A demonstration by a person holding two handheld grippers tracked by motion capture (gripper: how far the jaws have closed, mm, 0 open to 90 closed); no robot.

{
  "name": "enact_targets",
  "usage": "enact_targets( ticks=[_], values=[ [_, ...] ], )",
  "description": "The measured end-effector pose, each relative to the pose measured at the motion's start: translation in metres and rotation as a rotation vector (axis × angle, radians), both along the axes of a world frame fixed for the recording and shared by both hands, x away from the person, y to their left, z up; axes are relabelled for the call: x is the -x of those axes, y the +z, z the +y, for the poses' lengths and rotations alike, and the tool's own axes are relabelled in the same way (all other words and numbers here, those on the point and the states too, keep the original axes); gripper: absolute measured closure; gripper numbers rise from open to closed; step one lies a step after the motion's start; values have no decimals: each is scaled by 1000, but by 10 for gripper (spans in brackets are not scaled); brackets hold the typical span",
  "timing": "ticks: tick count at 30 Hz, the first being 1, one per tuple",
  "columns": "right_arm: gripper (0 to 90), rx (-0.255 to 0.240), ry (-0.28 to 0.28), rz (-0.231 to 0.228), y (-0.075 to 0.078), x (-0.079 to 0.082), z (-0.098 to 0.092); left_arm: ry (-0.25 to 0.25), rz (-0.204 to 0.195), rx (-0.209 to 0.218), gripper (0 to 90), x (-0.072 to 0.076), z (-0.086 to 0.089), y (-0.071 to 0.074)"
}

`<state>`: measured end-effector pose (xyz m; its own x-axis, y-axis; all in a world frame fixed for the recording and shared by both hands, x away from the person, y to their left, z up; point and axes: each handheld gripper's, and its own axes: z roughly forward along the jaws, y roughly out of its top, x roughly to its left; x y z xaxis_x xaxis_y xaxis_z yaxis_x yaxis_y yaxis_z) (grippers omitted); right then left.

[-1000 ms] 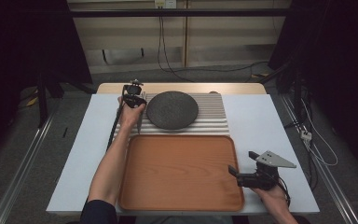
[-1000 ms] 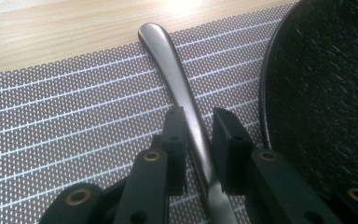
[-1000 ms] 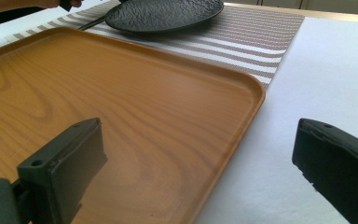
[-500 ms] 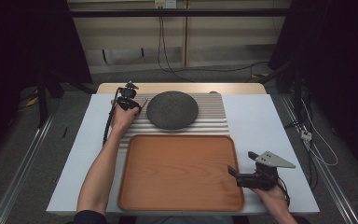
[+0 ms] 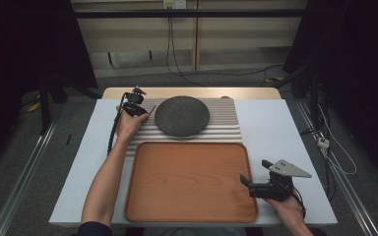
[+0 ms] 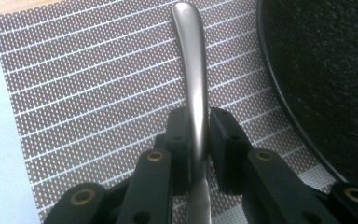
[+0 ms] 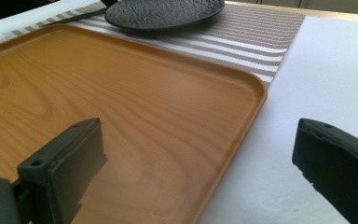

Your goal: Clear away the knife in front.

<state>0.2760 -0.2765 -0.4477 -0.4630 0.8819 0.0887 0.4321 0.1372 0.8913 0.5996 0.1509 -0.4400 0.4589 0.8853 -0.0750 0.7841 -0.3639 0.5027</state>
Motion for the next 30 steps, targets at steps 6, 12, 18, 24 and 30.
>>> enact_targets(
  ticks=[6,12,18,24,30],
  values=[
    [20,4,12,-2,1,1,1,13,13,-19,797,-1,-3,2],
    [20,2,5,-3,1,-1,1,9,19,-11,800,-1,-2,2],
    [20,4,7,-1,0,-1,2,3,19,-12,800,2,-1,3],
    [20,3,5,1,0,-1,2,-5,16,-8,800,6,1,4],
    [20,3,5,2,0,0,2,-4,6,2,800,10,6,8]
  ],
)
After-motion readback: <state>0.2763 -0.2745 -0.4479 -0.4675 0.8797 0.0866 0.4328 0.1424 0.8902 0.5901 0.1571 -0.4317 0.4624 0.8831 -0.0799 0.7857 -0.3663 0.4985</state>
